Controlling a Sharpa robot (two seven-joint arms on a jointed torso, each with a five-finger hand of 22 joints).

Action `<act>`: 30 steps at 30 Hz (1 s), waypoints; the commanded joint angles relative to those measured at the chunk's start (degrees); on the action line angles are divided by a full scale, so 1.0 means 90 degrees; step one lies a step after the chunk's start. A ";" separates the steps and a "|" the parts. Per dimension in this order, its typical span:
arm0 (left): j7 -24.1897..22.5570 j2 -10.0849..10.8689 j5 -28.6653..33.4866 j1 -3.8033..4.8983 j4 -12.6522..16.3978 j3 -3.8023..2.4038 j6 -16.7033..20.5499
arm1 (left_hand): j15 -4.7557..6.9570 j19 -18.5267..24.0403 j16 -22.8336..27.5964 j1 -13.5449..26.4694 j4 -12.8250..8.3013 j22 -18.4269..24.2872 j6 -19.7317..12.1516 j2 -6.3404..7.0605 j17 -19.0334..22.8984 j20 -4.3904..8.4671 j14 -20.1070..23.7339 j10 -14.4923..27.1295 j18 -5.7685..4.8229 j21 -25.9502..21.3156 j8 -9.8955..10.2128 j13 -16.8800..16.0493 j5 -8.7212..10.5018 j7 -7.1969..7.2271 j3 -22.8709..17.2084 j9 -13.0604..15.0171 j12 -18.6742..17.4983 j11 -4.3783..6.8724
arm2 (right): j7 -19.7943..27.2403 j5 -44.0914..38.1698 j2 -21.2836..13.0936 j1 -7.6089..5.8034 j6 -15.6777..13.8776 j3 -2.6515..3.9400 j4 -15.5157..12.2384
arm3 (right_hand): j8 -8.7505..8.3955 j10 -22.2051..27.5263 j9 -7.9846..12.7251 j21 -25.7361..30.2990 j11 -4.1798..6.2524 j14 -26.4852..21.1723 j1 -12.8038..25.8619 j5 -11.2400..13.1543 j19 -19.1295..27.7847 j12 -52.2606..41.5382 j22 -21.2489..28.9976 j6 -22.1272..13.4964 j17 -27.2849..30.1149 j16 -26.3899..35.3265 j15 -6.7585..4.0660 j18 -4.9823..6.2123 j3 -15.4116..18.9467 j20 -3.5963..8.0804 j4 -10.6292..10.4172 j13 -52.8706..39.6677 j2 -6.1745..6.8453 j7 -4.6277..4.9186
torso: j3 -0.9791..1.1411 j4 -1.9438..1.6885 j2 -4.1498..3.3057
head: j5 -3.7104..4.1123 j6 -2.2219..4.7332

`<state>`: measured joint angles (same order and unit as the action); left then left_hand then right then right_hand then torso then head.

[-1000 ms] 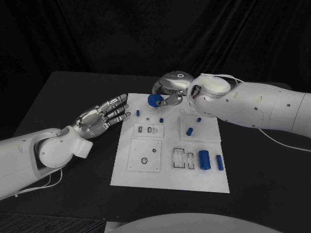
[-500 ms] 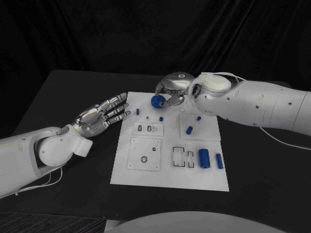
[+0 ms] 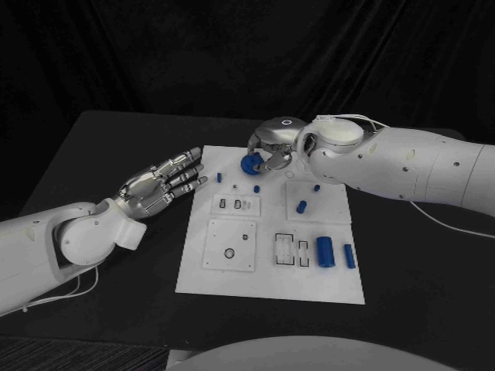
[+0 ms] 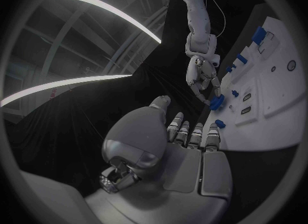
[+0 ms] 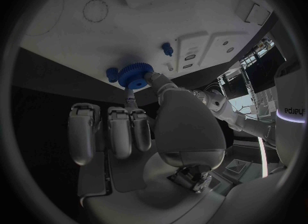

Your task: Assemble the parts on the task board

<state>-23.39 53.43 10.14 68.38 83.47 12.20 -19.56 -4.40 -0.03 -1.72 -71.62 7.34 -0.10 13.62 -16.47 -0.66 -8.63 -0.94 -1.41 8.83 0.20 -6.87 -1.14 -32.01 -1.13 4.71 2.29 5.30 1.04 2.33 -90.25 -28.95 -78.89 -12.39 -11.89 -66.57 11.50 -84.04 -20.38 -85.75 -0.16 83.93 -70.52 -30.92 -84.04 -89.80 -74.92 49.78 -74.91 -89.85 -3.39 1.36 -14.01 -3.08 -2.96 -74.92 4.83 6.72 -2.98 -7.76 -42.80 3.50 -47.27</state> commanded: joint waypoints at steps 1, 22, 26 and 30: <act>-0.0033 -0.0014 0.0002 -0.0004 0.0002 -0.0005 -0.0091 | -0.0042 0.0001 -0.0044 0.0072 -0.0026 0.0009 -0.0029 -0.0003 -0.0007 -0.0064 -0.0012 0.0027 -0.0034 -0.0021 -0.0027 -0.0008 -0.0028 0.0005 0.0001 0.0002 0.0040 -0.0026 | -0.0212 -0.0033 0.0005 0.0018 0.0188 0.0003 0.0008 | -0.0106 -0.0662 -0.0568 0.0031 -0.0047 0.0675 0.0007 0.0055 -0.0379 -0.0023 -0.1498 0.0029 -0.1677 -0.0017 0.0056 -0.0017 -0.0035 -0.0039 -0.0025 -0.1676 -0.0030 -0.0109 | -0.0001 0.0001 0.0002 | -0.0003 -0.0001; -0.0025 -0.0045 0.0002 -0.0005 -0.0030 -0.0005 -0.0119 | -0.0043 0.0003 -0.0044 0.0083 -0.0034 0.0010 -0.0038 -0.0003 -0.0007 -0.0063 -0.0011 0.0030 -0.0036 -0.0022 -0.0025 -0.0006 -0.0029 0.0006 -0.0011 0.0001 0.0035 -0.0025 | -0.0367 -0.0033 0.0007 0.0031 0.0359 0.0003 0.0011 | -0.0899 -0.0662 0.0363 0.0103 -0.0041 0.0675 0.0004 0.0400 -0.0335 -0.0023 -0.1474 -0.1272 -0.1677 -0.0017 0.0060 0.0002 -0.0242 -0.0055 0.0037 -0.1676 0.0053 -0.0117 | 0.0001 0.0002 0.0006 | -0.0010 -0.0047; -0.0020 -0.0048 0.0002 -0.0005 -0.0033 -0.0005 -0.0128 | -0.0043 0.0003 -0.0044 0.0083 -0.0034 0.0010 -0.0038 -0.0003 -0.0007 -0.0063 -0.0011 0.0030 -0.0036 -0.0022 -0.0025 -0.0006 -0.0029 0.0006 -0.0011 0.0001 0.0035 -0.0025 | -0.0357 -0.0033 0.0000 0.0033 0.0329 0.0003 0.0010 | -0.0930 -0.0662 0.0756 0.0140 -0.0024 0.0675 0.0007 0.0721 -0.0313 -0.0023 -0.1461 -0.1915 -0.1677 -0.0017 0.0046 0.0012 -0.0188 -0.0039 0.0056 -0.1676 0.0040 -0.0135 | 0.0001 0.0002 0.0005 | -0.0010 -0.0052; -0.0017 -0.0051 0.0002 -0.0005 -0.0036 -0.0005 -0.0136 | -0.0043 0.0003 -0.0044 0.0083 -0.0034 0.0010 -0.0038 -0.0003 -0.0007 -0.0063 -0.0011 0.0030 -0.0036 -0.0022 -0.0025 -0.0006 -0.0029 0.0006 -0.0011 0.0001 0.0035 -0.0025 | -0.0337 -0.0033 -0.0009 0.0034 0.0292 0.0003 0.0008 | -0.0916 -0.0662 0.0864 0.0163 -0.0015 0.0675 0.0022 0.0968 -0.0300 -0.0023 -0.1453 -0.1962 -0.1677 -0.0017 0.0038 0.0017 -0.0135 -0.0031 0.0052 -0.1676 0.0025 -0.0144 | 0.0002 0.0001 0.0006 | -0.0009 -0.0057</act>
<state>-23.23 53.07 10.14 68.38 83.08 12.20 -19.83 -4.40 -0.03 -1.98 -71.62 7.34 -0.10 13.62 -16.47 -0.66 -8.63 -0.94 -1.41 8.83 0.20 -6.87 -1.14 -32.01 -1.13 4.71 2.29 5.30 1.04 0.33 -90.25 -28.94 -78.72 -9.79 -11.88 -66.46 3.37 -84.00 -12.69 -84.65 -0.28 83.88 -70.60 -22.48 -83.83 -89.80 -74.91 32.42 -74.91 -89.85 -3.01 1.36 -15.57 -3.29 -2.60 -74.92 4.85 5.42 -2.96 -7.73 -42.74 3.40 -47.74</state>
